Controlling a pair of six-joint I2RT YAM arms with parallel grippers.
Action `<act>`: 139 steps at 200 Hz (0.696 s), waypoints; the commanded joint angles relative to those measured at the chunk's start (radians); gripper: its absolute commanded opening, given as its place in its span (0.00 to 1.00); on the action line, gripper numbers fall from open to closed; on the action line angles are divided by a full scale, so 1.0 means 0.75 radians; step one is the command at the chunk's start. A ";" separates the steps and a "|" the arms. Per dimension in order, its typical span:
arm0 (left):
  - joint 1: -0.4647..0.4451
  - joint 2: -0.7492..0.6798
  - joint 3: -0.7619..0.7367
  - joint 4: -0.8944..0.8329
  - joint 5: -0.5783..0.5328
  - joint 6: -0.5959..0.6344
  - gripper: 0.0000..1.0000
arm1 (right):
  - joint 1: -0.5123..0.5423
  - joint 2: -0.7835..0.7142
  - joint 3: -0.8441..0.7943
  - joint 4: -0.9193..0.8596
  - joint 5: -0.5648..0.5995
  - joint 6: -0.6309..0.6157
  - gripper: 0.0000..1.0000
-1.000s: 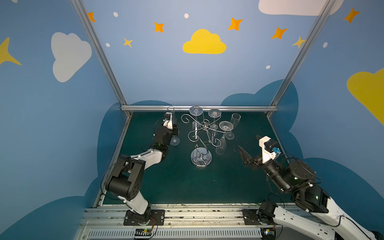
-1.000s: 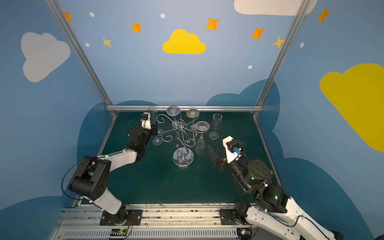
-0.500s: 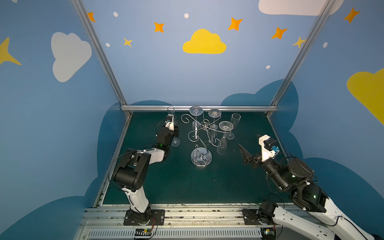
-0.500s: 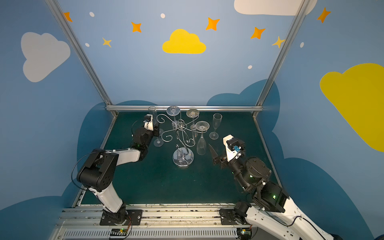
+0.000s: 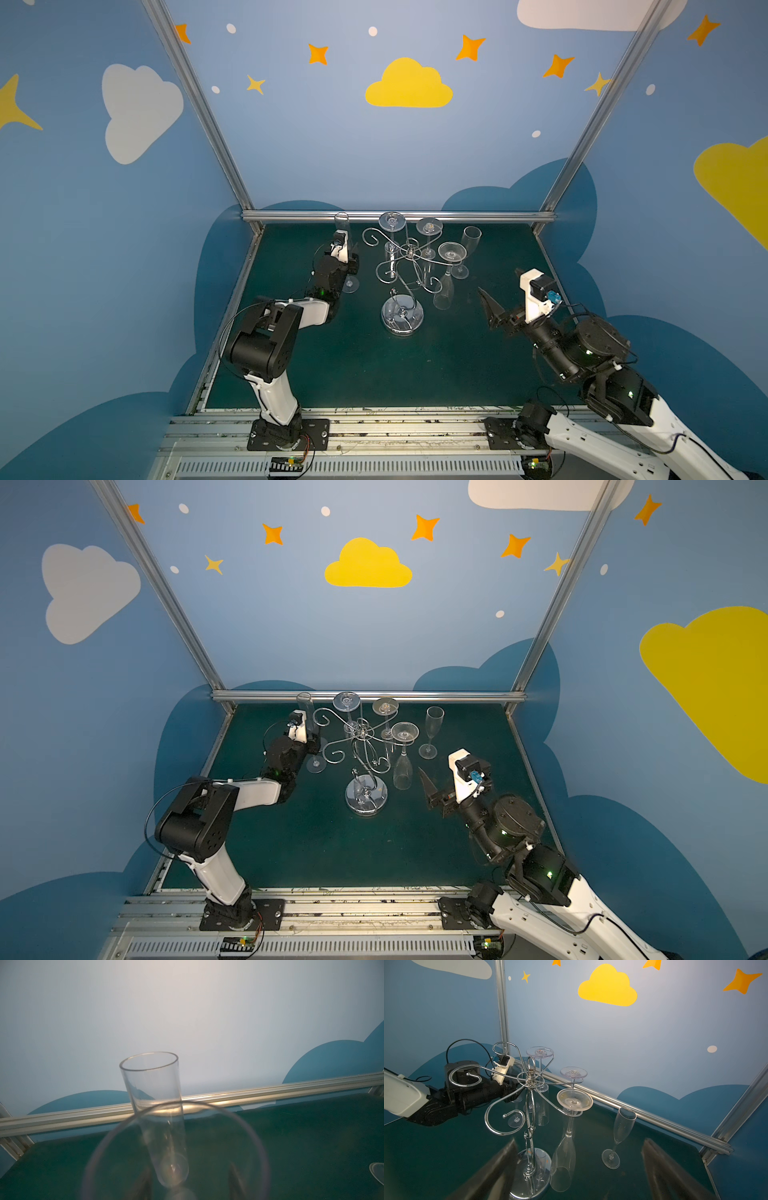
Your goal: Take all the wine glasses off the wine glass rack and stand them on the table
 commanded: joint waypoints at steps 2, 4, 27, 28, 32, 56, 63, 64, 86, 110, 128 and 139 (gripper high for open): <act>0.005 -0.041 -0.022 0.010 0.006 0.020 0.66 | -0.009 -0.021 -0.013 -0.001 -0.015 0.002 0.92; 0.005 -0.043 -0.023 0.009 0.006 0.019 0.66 | -0.009 -0.021 -0.012 0.000 -0.016 0.000 0.92; 0.005 -0.069 -0.040 -0.009 0.002 0.015 0.73 | -0.013 -0.028 -0.011 -0.009 -0.019 -0.006 0.92; 0.005 -0.073 -0.040 -0.010 0.001 0.015 0.73 | -0.013 -0.029 -0.011 -0.009 -0.019 -0.006 0.92; 0.004 -0.080 -0.042 -0.016 0.000 0.016 0.75 | -0.012 -0.031 -0.013 -0.008 -0.017 -0.006 0.92; 0.002 -0.132 -0.051 -0.058 -0.001 0.016 0.83 | -0.022 -0.048 -0.029 0.004 0.000 -0.023 0.92; 0.002 -0.149 -0.056 -0.069 -0.001 0.013 0.88 | -0.027 -0.051 -0.032 0.004 0.001 -0.024 0.92; 0.001 -0.151 -0.056 -0.071 -0.001 0.013 0.89 | -0.027 -0.051 -0.032 0.004 -0.001 -0.026 0.92; -0.005 -0.204 -0.069 -0.107 0.006 0.008 0.99 | -0.041 -0.052 -0.032 0.010 -0.017 -0.031 0.93; -0.012 -0.270 -0.087 -0.146 0.011 0.002 0.99 | -0.052 -0.043 -0.023 0.009 -0.050 -0.029 0.93; -0.013 -0.329 -0.096 -0.192 0.019 -0.009 0.99 | -0.060 -0.030 -0.007 0.001 -0.069 -0.023 0.93; -0.012 -0.373 -0.099 -0.235 0.024 -0.016 0.99 | -0.064 -0.023 0.003 -0.003 -0.078 -0.019 0.93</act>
